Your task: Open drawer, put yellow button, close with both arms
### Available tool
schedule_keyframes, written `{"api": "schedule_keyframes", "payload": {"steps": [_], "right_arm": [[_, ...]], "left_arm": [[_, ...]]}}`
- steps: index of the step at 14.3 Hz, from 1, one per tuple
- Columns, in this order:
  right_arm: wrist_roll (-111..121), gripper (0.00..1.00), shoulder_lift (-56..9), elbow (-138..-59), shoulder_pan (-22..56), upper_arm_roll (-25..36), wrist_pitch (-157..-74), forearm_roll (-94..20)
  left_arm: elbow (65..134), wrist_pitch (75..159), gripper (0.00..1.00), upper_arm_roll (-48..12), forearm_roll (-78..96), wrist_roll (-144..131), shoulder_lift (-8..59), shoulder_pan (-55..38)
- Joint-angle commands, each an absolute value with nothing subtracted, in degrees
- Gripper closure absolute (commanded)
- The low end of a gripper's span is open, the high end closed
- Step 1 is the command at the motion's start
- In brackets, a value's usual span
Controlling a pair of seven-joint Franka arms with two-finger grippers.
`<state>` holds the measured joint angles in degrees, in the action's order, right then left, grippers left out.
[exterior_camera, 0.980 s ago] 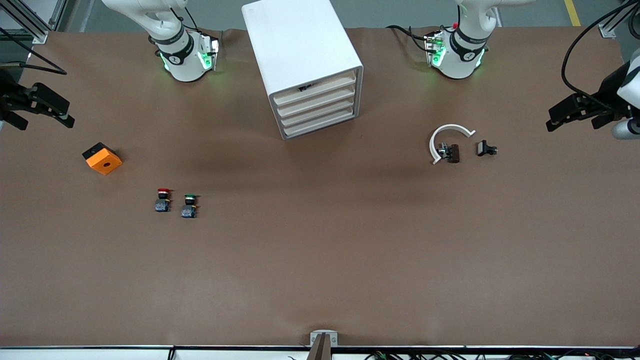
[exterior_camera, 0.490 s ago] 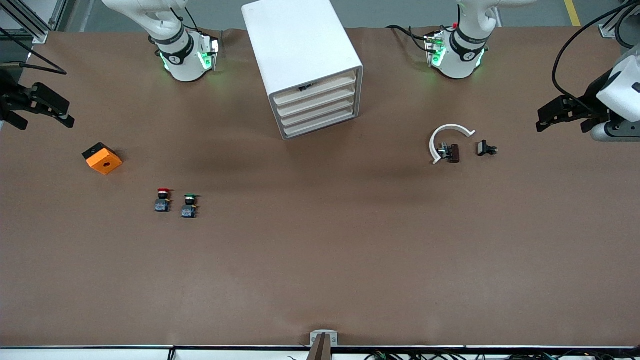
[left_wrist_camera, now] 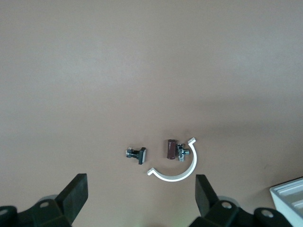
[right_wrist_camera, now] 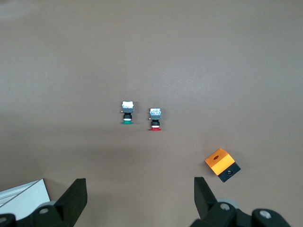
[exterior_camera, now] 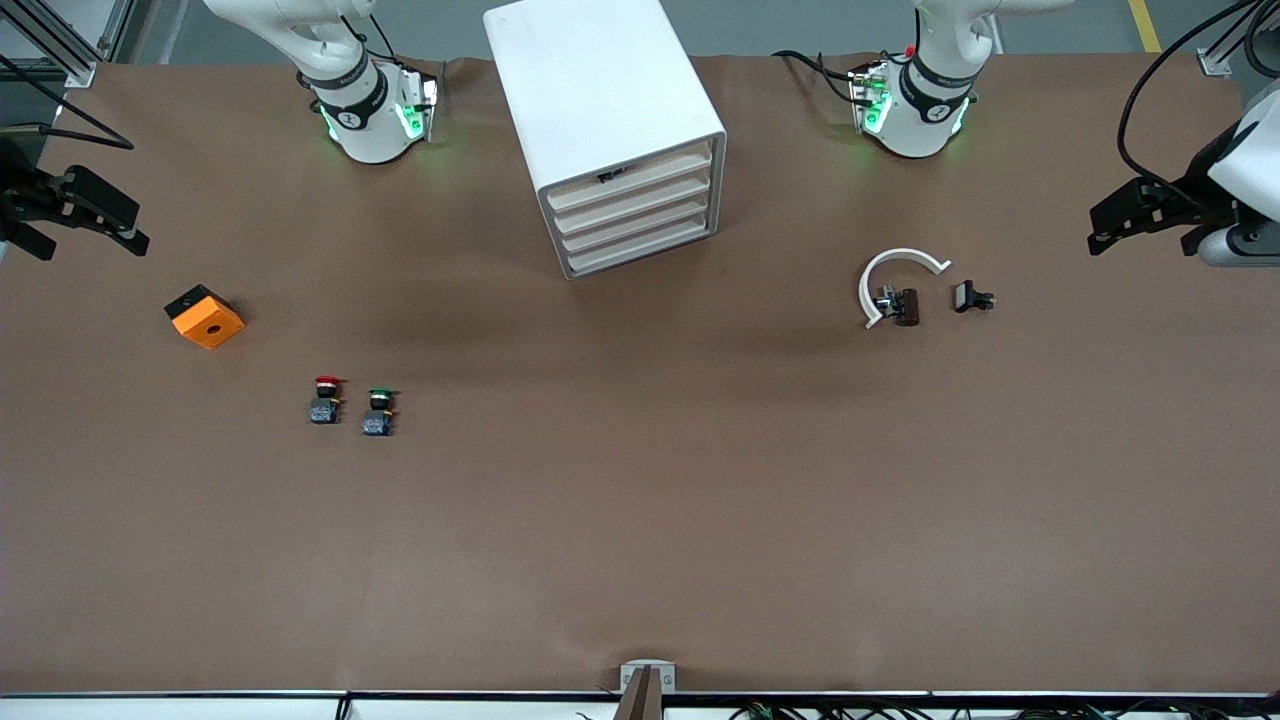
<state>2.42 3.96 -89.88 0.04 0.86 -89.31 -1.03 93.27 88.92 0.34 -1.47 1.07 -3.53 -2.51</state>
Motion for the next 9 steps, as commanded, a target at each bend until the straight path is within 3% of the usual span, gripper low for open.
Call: {"api": "schedule_keyframes", "payload": {"steps": [1, 9], "right_arm": [[2.72, 0.0, 4.04, -89.21, -0.35, 0.44, -88.86, -0.53], [2.72, 0.0, 4.04, -89.21, -0.35, 0.44, -88.86, -0.53]], "left_arm": [[92.12, 88.51, 0.0, 0.7, -2.2, 4.75, -4.05, -1.32], [92.02, 87.54, 0.0, 0.79, -1.85, 5.27, -3.6, -0.09]]}}
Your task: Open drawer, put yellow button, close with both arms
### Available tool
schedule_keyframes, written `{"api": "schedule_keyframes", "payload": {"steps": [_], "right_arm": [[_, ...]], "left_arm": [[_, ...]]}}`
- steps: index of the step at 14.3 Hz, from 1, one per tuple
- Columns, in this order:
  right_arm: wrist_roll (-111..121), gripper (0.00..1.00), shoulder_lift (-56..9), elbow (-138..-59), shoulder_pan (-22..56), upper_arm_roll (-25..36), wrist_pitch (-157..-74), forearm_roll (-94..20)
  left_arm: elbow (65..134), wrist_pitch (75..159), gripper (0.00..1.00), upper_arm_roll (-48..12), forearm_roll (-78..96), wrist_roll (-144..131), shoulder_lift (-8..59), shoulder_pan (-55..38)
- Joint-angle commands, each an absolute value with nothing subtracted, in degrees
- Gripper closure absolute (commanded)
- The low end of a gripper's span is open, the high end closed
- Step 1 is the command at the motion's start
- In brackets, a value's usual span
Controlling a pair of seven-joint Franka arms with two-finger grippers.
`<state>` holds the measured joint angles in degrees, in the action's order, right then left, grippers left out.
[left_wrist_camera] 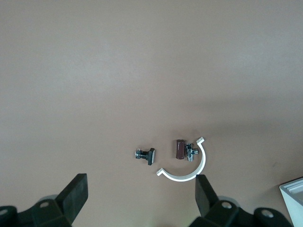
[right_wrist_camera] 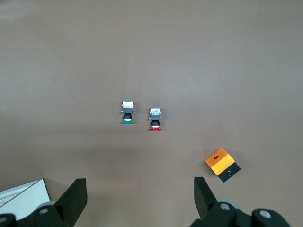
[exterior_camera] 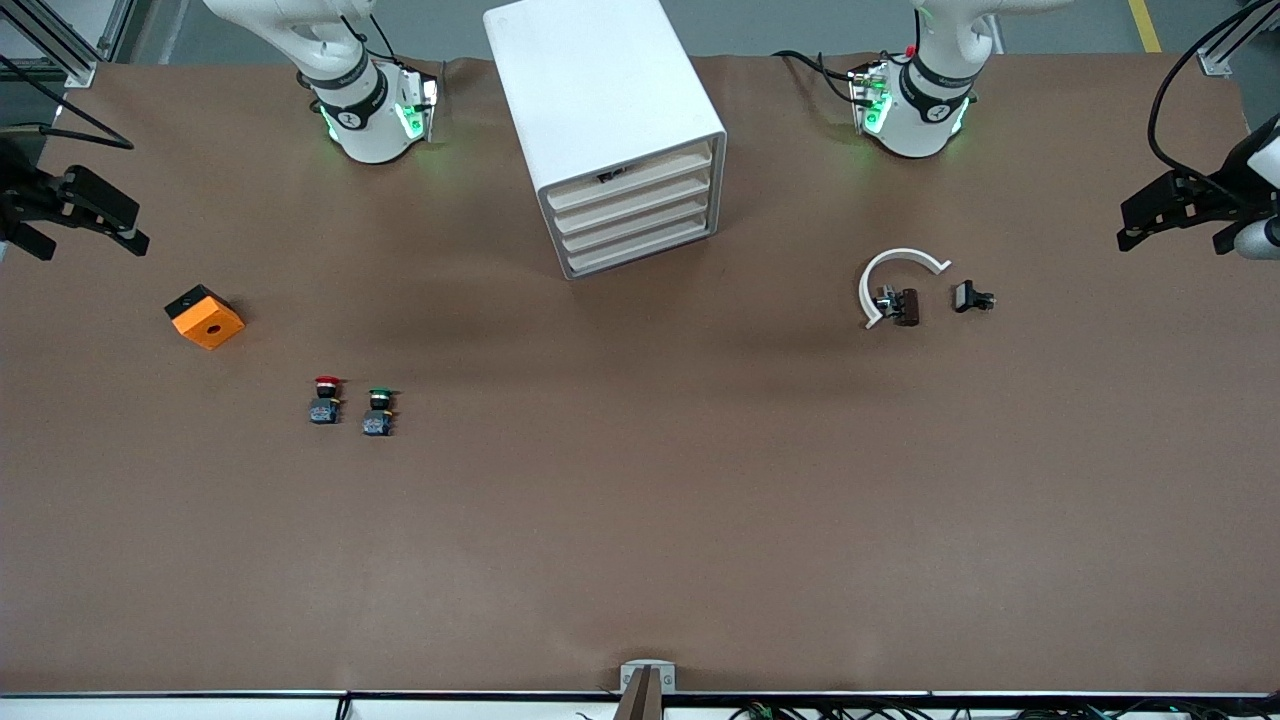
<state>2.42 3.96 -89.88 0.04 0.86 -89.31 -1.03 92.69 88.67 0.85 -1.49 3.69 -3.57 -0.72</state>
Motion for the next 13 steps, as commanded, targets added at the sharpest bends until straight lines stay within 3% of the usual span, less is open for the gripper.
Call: {"api": "schedule_keyframes", "payload": {"steps": [1, 13], "right_arm": [[2.72, 0.0, 4.04, -89.21, -0.35, 0.44, -88.77, -0.53], [2.72, 0.0, 4.04, -89.21, -0.35, 0.44, -88.86, -0.53]], "left_arm": [[91.93, 87.28, 0.0, 0.79, -1.85, 5.36, -3.6, 0.35], [90.26, 87.28, 0.0, 0.18, -2.28, 4.66, -2.64, -0.09]]}}
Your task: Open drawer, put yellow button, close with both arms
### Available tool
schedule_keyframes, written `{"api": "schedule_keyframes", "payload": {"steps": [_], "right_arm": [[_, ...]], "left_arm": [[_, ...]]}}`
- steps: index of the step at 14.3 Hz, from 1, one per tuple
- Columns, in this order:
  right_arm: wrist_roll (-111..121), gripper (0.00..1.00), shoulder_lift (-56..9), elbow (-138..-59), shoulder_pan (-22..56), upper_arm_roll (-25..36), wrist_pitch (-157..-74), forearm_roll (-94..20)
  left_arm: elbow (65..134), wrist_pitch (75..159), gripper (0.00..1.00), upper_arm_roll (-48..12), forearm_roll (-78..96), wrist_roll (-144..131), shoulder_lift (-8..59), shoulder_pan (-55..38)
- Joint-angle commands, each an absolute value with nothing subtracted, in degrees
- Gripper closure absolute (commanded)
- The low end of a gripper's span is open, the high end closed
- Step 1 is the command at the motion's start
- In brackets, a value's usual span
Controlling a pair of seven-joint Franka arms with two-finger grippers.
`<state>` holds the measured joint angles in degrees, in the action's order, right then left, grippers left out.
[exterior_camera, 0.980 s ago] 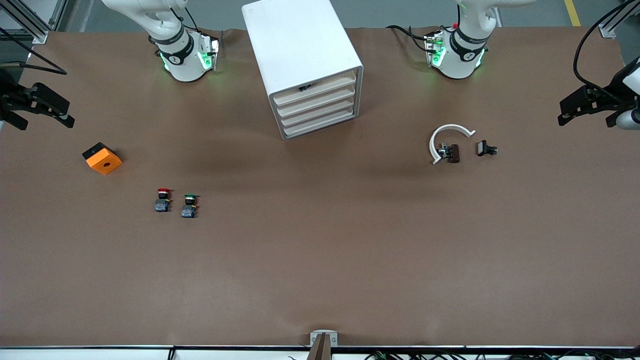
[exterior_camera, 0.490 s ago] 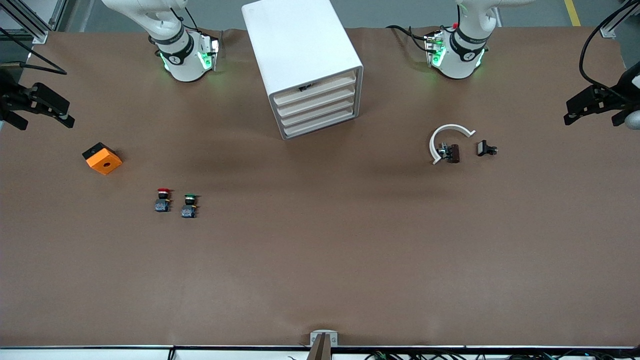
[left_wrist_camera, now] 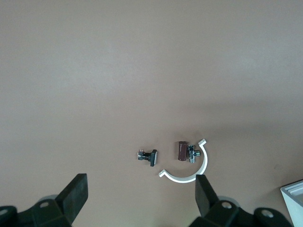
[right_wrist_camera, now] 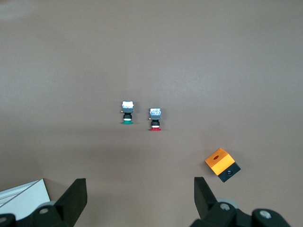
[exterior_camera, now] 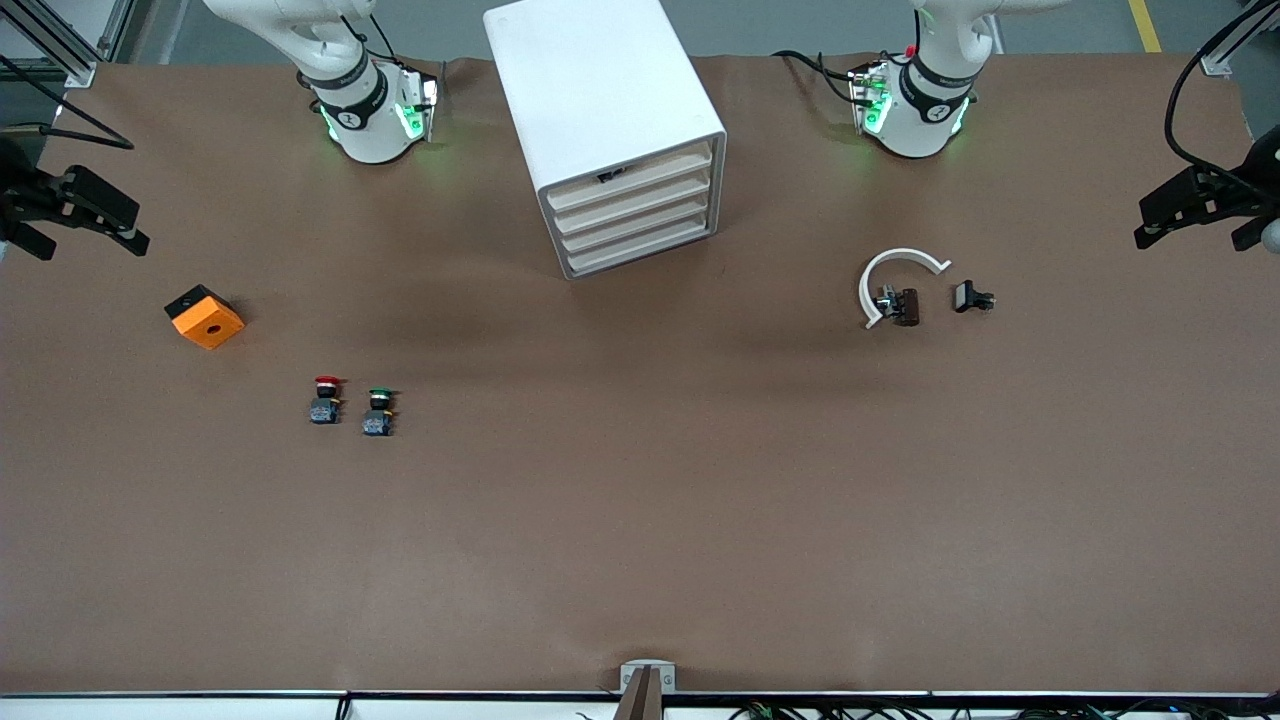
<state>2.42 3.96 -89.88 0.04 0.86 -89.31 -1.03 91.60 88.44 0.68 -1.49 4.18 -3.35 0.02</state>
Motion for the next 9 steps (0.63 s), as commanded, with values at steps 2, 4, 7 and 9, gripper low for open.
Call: {"api": "schedule_keyframes", "payload": {"steps": [2, 4, 7, 9], "right_arm": [[2.72, 0.0, 4.04, -89.21, -0.35, 0.44, -88.86, -0.53], [2.72, 0.0, 4.04, -89.21, -0.35, 0.44, -88.86, -0.53], [2.72, 0.0, 3.96, -89.21, -0.35, 0.44, -88.86, -0.53], [2.72, 0.0, 4.04, -89.21, -0.35, 0.44, -88.86, -0.53]], "left_arm": [[90.52, 86.84, 0.0, 0.18, -1.59, 4.75, -2.9, 0.17], [91.23, 86.31, 0.0, 0.0, -1.23, 3.87, -3.34, 0.0], [92.89, 86.92, 0.0, -2.1, -0.18, 0.45, -4.3, 0.09], [95.17, 88.24, 0.0, -2.9, -0.09, -0.35, -5.62, 0.09]]}}
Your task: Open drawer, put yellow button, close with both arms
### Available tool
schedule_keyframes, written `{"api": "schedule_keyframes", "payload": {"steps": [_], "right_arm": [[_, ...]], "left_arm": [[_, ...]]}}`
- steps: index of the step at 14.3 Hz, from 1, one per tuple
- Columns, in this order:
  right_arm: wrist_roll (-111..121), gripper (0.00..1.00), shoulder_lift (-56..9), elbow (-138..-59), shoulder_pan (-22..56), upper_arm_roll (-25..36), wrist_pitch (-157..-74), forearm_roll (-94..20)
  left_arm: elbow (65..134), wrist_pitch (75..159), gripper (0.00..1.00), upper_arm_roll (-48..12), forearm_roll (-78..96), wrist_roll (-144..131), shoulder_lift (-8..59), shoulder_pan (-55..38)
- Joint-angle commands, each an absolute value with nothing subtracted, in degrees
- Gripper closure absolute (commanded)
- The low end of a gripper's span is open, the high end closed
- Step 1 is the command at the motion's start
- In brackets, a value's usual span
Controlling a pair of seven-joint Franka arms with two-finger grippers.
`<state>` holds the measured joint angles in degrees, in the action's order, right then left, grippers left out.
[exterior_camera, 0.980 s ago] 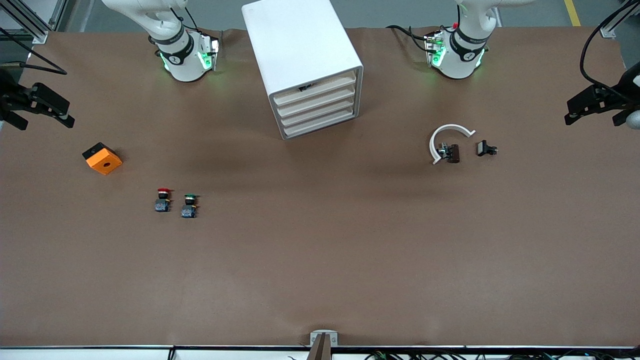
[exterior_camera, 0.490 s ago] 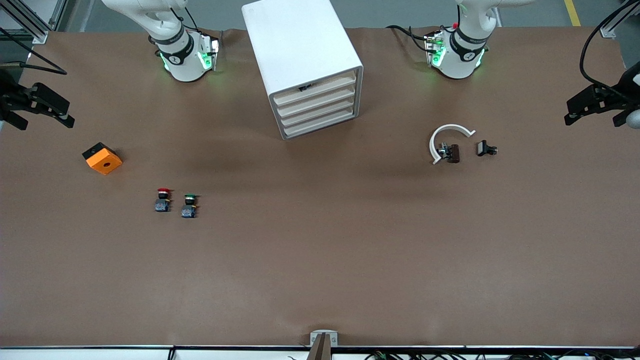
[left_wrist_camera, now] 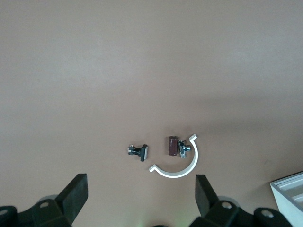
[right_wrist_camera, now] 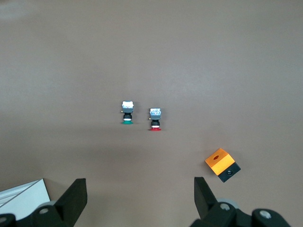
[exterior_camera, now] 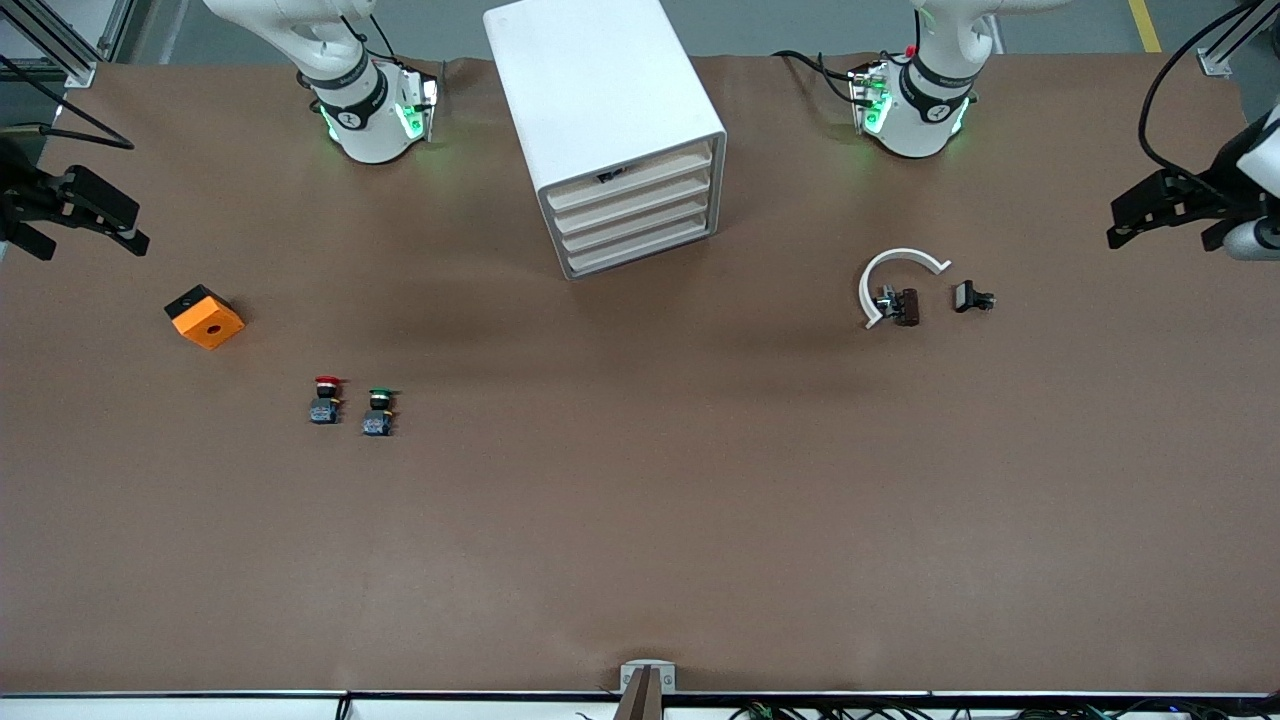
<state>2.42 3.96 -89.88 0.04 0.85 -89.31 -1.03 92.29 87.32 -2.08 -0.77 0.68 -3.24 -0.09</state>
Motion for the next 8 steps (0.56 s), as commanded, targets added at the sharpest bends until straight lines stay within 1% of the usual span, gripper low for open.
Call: {"api": "schedule_keyframes", "payload": {"steps": [1, 8], "right_arm": [[2.72, 0.0, 3.96, -89.21, -0.35, 0.44, -88.86, -0.53], [2.72, 0.0, 3.96, -89.21, -0.35, 0.44, -88.94, -0.53]], "left_arm": [[95.62, 88.33, 0.0, -3.51, 0.09, -0.44, -5.89, 0.09], [93.69, 87.98, 0.0, -3.96, 0.35, 0.62, -5.19, 0.35]]}}
